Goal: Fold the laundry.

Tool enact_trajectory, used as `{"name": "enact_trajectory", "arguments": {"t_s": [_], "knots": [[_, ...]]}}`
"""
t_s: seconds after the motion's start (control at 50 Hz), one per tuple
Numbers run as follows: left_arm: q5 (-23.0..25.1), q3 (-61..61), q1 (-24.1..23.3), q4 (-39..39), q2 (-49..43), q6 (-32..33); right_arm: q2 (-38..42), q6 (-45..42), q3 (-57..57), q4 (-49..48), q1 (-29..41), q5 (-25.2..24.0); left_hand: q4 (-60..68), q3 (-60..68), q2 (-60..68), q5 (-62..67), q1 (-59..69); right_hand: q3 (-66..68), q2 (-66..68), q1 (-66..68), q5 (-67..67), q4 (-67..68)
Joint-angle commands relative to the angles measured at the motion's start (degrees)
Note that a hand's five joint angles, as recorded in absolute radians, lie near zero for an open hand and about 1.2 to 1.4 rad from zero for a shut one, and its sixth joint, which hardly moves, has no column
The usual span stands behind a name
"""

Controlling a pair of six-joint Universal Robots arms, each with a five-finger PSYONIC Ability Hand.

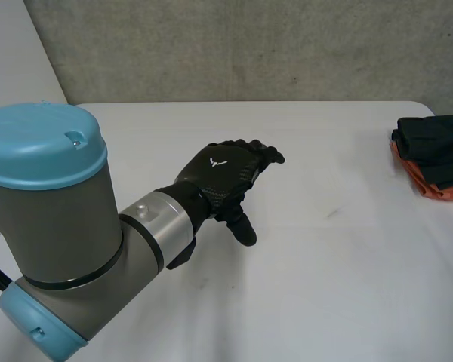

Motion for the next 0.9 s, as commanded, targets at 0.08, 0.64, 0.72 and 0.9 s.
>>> {"name": "enact_trajectory", "arguments": {"t_s": [0.08,0.64,0.72,0.9], "knots": [[-0.09,0.09,-0.15,0.00,1.12,0.00,-13.97,-7.61,-0.23,5.57,2.12,18.01,-0.79,-1.59,-0.85,-0.17,-1.21,-2.17,-2.71,-1.57,-3.66,-4.97],[-10.63,0.00,7.94,0.53,13.07,0.88,-38.68,7.32,23.58,5.57,50.89,44.38,-1.12,-1.92,-1.19,-0.50,-1.55,-2.17,-2.71,-1.57,-3.66,-4.97],[-14.06,0.00,10.75,0.44,13.86,1.14,-38.77,10.31,25.43,5.66,53.01,49.13,-1.13,-1.92,-1.19,-0.51,-1.55,-2.17,-2.71,-1.57,-3.66,-4.97],[-14.59,-0.09,13.38,0.26,13.86,1.32,-38.94,12.07,27.90,5.57,52.92,50.81,-1.29,-2.09,-1.36,-0.67,-1.71,-2.17,-2.71,-1.57,-3.66,-4.97]]}}
